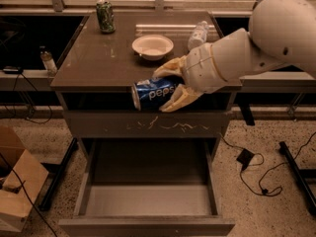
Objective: Pick pepsi can from middle drawer and place on counter
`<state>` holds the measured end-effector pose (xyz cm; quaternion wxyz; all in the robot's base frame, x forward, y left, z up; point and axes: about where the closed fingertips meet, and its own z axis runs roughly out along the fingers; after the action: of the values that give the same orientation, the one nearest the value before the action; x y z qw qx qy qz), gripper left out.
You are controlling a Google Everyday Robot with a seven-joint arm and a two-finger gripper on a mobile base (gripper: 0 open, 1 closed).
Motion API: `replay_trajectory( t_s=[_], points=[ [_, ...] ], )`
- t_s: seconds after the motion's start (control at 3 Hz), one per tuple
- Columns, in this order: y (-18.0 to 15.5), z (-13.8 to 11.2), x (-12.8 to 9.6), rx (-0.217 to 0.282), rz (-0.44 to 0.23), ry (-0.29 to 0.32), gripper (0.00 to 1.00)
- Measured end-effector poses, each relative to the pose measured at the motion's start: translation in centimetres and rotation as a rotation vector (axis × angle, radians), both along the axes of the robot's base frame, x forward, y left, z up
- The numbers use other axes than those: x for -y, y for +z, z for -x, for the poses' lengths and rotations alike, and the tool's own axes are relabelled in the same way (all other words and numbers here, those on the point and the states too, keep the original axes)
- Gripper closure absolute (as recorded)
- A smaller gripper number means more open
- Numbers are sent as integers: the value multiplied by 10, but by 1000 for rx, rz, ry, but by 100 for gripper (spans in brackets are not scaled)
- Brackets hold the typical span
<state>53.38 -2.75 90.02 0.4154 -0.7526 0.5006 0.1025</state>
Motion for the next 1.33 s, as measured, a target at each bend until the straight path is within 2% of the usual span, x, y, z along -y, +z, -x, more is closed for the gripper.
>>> replay_trajectory(
  t_s=[0.33,0.67,1.0,1.33],
  points=[
    [-4,-8,-3,-5,-10,0,100],
    [-2,-40,-6,32,6,-7,100],
    [5,-86,3,74,-14,-59,100],
    [9,-126,25,100,-54,-134,100]
  ],
)
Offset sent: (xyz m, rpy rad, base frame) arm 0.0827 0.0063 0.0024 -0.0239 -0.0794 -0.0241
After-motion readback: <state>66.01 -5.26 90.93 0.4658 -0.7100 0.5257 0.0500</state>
